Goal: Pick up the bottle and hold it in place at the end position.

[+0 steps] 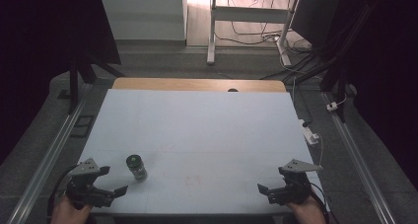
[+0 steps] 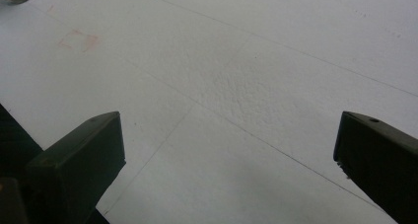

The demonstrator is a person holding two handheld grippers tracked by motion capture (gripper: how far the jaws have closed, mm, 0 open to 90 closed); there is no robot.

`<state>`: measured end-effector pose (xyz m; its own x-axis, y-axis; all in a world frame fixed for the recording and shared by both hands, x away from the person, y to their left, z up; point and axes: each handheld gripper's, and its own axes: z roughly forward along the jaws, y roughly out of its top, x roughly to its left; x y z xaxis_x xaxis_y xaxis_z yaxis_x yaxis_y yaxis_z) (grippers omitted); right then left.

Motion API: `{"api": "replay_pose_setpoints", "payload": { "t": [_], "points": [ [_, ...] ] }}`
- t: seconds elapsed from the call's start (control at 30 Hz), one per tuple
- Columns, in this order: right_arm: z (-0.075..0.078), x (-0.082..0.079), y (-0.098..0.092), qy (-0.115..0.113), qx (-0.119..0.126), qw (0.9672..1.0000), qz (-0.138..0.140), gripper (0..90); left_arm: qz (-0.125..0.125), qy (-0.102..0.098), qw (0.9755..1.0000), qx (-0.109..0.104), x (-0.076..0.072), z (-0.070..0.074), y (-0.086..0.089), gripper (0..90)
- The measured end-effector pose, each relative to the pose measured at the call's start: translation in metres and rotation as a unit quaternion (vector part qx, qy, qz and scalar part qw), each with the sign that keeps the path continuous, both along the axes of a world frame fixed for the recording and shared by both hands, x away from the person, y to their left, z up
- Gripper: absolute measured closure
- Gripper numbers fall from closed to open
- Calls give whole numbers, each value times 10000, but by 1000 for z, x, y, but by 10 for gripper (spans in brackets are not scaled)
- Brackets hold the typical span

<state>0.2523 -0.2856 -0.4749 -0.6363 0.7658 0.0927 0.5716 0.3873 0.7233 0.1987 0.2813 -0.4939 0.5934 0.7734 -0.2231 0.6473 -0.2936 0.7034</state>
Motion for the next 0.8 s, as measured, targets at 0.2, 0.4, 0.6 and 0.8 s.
{"api": "replay_pose_setpoints", "payload": {
  "t": [0.2, 0.4, 0.6, 0.8],
  "points": [
    [0, 0, 0, 9, -4, 10000, 5, 0, -134, -55, 9999, 67, 7, -1, -8, 0],
    [0, 1, 1, 18, -19, 10000, 12, 0, -184, -208, 9993, 246, 13, -2, -15, 0],
    [0, 1, 1, 29, -14, 10000, 3, 0, -125, -254, 9989, 363, 22, -7, -22, 0],
    [0, 1, 1, 30, -24, 10000, 9, 0, -125, -129, 9986, 507, 33, -11, -32, 0]
  ]
}}
